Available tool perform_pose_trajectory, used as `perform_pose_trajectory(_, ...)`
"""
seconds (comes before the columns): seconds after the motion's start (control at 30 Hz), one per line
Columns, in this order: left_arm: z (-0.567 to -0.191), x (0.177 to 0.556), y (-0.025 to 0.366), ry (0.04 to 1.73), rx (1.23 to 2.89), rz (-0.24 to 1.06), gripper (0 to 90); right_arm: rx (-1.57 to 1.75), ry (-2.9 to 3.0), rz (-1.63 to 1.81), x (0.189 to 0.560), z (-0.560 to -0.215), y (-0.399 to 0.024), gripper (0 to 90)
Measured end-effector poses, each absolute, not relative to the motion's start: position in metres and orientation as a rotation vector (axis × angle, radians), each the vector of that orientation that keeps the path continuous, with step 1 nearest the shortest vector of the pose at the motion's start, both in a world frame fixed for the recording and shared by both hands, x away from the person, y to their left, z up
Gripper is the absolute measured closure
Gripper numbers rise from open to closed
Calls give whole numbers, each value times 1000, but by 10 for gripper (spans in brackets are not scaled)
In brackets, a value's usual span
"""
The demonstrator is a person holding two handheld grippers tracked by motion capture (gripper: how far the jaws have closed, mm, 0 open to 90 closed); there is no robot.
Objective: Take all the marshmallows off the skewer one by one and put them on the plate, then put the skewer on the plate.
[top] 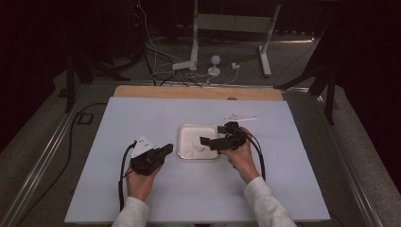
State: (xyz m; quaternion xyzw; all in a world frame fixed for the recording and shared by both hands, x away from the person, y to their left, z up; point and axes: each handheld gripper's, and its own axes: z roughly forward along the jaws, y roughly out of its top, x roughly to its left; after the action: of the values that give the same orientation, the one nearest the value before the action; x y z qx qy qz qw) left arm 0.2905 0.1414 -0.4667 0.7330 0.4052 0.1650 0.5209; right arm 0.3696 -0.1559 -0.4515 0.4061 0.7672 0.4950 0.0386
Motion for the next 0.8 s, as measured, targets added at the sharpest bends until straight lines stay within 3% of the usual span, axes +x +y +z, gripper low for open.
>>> perform_pose_trajectory(0.8,-461,310,119,1029,1741,386,897,1159,2286,1541,335,-445,-195,0)
